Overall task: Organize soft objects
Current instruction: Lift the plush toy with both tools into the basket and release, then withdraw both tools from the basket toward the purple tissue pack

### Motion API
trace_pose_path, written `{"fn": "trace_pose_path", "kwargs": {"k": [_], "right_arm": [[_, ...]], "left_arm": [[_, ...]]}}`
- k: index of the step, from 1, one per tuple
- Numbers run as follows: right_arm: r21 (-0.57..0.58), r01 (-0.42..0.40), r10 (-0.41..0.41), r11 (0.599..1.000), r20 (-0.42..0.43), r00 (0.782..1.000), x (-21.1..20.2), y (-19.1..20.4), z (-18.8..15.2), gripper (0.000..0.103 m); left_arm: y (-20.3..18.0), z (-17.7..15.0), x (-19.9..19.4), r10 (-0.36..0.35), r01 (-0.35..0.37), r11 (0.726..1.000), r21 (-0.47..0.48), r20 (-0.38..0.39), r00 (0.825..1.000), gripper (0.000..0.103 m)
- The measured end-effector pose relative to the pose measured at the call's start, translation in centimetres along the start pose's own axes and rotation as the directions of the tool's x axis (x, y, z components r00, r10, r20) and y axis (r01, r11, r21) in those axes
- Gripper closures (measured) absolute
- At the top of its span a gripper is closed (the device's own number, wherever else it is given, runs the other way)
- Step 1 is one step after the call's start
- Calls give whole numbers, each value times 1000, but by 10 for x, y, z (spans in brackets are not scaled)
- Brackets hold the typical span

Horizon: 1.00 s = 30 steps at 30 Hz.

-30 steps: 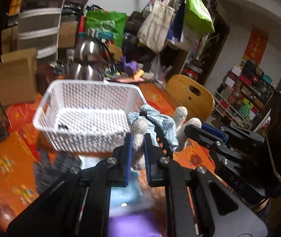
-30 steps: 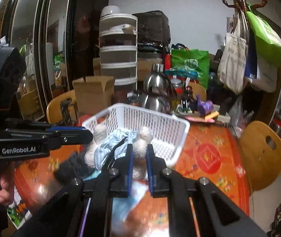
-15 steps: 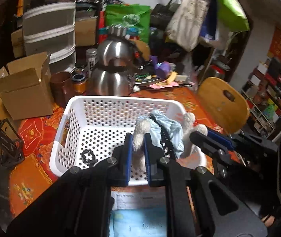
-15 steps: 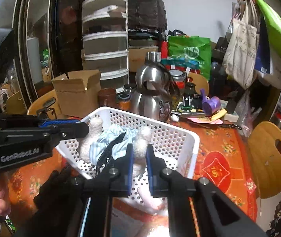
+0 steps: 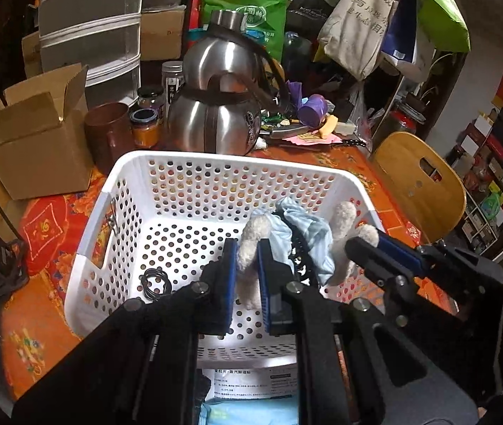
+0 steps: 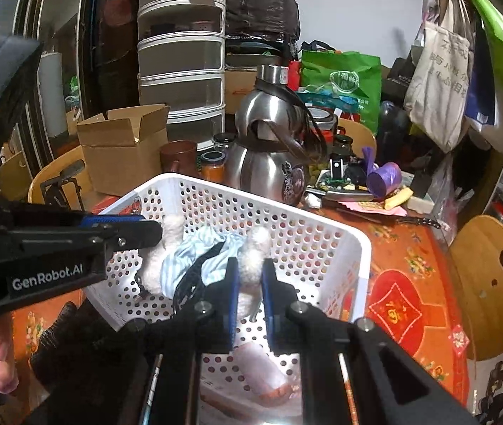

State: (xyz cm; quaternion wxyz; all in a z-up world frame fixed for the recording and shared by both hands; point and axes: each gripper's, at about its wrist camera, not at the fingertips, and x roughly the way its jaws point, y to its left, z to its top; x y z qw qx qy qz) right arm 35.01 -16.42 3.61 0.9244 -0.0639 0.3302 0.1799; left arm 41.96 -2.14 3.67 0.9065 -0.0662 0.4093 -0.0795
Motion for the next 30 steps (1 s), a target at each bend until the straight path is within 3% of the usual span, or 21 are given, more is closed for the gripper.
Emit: {"fn": "trace_pose_path", "kwargs": {"k": [3,5,7,10,22,30], "right_arm": [[1,0,0,1000,-20,1000,5,-2,-5,83],[3,26,-26,1000,-23,999,6,-5,-9,65],[16,30,-30,999,-25,999,6,-10,-12,51],[19,42,-42,999,-23,999,2,-14,-16,46],[63,25,-23,998,-35,999,-7,-19,-26,43],[90,36,-35,995,-7,999,-63,-10,-65,31]], "left_arm": [[4,-3,6,9,-9,1000,-7,6,1000,76],[8,-6,9,29,-29,1000,-1,2,1000,54],[12,-9,11,57,-57,998,5,5,998,44],[21,-13,8,67,-67,998,-3,24,997,41],[32,-25,-8,101,-101,995,15,38,994,39],[35,-69,-67,117,-124,990,67,94,989,31]]}}
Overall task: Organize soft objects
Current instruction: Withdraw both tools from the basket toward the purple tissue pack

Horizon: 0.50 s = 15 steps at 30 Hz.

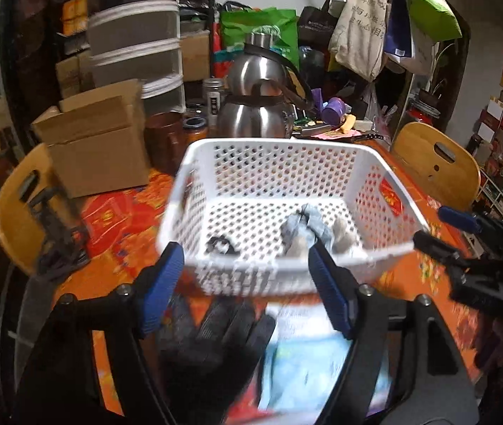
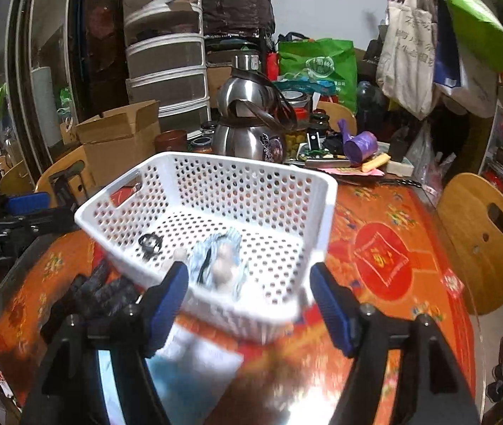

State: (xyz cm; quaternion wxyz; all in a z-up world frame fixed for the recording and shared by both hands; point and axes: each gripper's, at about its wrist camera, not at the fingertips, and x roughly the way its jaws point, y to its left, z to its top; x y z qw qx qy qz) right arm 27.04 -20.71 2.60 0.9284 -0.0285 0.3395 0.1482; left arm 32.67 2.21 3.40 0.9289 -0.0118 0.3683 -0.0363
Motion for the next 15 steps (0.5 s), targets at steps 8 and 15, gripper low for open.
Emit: {"fn": "trace_pose_path", "kwargs": {"k": [8,15], "right_arm": [[36,27,-29,999,45,999,-61,5,-87,24],[16,-10,8,1000,100,995,-126,40,-158,24]], "left_arm": [[14,-101,-97,11,-11,1000,-2,141,990,17],[14,-197,-146,-34,38,999,-20,191,981,16]]}}
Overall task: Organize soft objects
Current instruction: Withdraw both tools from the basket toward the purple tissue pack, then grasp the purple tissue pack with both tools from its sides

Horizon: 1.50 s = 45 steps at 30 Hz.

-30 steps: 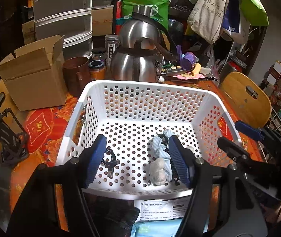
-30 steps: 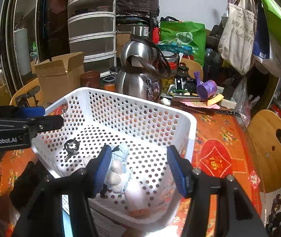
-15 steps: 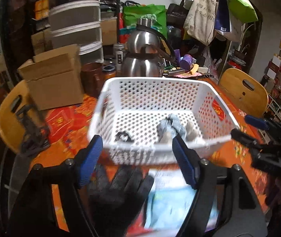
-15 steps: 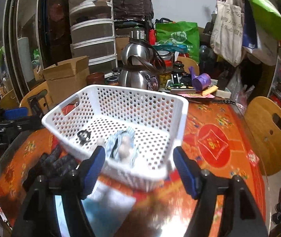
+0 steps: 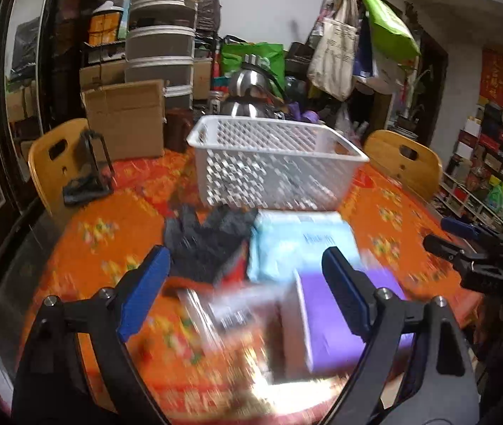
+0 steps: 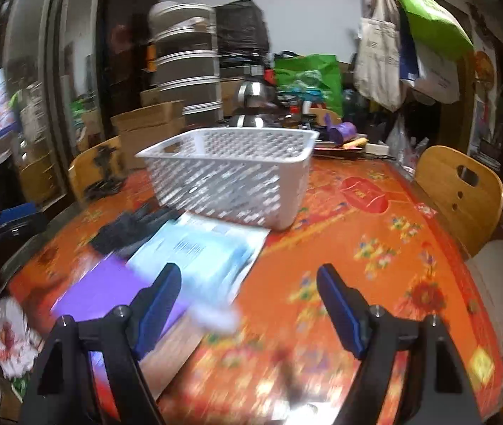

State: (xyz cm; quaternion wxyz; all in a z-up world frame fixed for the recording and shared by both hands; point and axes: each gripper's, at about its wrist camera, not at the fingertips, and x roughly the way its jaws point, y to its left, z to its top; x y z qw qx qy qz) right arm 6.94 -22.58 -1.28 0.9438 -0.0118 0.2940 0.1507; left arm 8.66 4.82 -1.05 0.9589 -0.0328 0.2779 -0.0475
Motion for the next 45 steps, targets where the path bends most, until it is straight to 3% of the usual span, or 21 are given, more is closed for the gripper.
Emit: {"fn": "trace_pose_path", "kwargs": {"k": [5,10,16,21,26,30,34,37,39,45], "right_arm": [[-18,-42,42,999,11,999,-30,30,-37,24],[8,-102,102,995,-3,995,-33,44,-63,24],[-11,-140,140,990,5,990,-25,52,-66,24],[-26,-190,189,982,-23,982,-13,58,-70,26],[-43,-209,208,977,-37,977,-2,62,-73,44],[-31,-222,221,975,-43,974,3,59,-75,46],[-31,-249,247,968,-57,967,9,59,-76,58],[-40,-246,244,968,-56,968,11,59,-75,58],[-44,-246,244,968,-55,968,12,59,-74,58],[-59,-244,241,968,-56,969,11,57,-74,60]], "left_arm": [[-15,-54,-29,-35,35,998,43,-10,999,14],[-23,-93,-38,-63,64,996,63,-23,998,14],[-15,-112,-23,-88,92,994,59,-61,994,14],[-18,-116,-9,-171,177,980,87,-69,983,14],[-24,-116,4,-216,224,969,106,-83,973,23],[-25,-114,10,-223,232,967,108,-90,971,29],[-29,-114,15,-247,258,960,112,-99,964,46],[-35,-113,17,-273,285,951,120,-107,956,60],[-38,-113,19,-301,315,942,119,-123,946,61],[-38,-111,19,-310,322,942,91,-128,942,69]]}}
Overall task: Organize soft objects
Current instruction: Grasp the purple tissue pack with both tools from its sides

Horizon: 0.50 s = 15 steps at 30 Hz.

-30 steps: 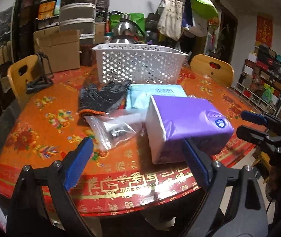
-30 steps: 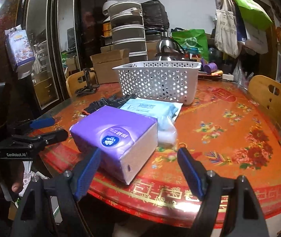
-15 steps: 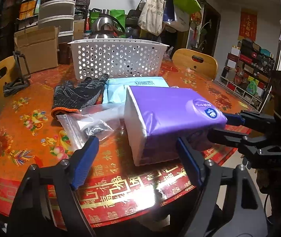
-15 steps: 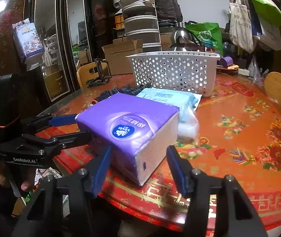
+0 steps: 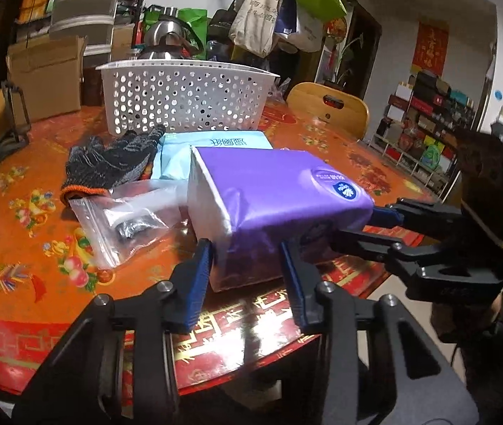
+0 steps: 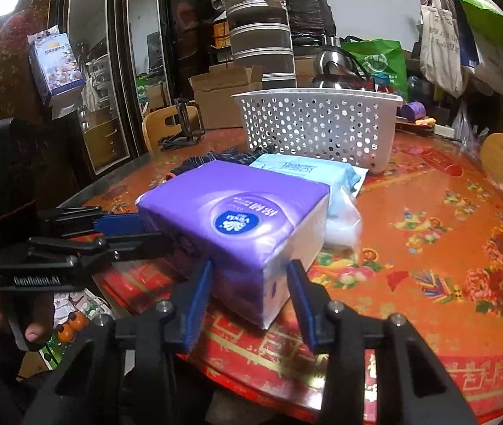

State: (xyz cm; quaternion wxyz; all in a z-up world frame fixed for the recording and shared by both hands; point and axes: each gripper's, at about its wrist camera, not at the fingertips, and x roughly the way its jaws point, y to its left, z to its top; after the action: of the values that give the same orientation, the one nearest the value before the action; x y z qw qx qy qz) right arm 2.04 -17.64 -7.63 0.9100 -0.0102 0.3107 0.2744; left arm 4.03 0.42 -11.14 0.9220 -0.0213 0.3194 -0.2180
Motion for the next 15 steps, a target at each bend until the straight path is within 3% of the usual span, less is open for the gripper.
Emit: {"fn": "trace_pose_path", "kwargs": {"k": [3,9,15], "right_arm": [[4,-2,2,1000,0,1000,0,-1,0,62],[13,10,-10,1000,11,1000,-5,-2,4,65],[-22,42,-42,999,13,999,-10,8,8,65]], "left_arm": [[4,1,-3,-24,24,999,-32,-2,1000,70],[-2,2,-6,1,-1,999,-50,1,1000,73],[-15,7,-17,65,-65,998,-22,23,998,73]]}}
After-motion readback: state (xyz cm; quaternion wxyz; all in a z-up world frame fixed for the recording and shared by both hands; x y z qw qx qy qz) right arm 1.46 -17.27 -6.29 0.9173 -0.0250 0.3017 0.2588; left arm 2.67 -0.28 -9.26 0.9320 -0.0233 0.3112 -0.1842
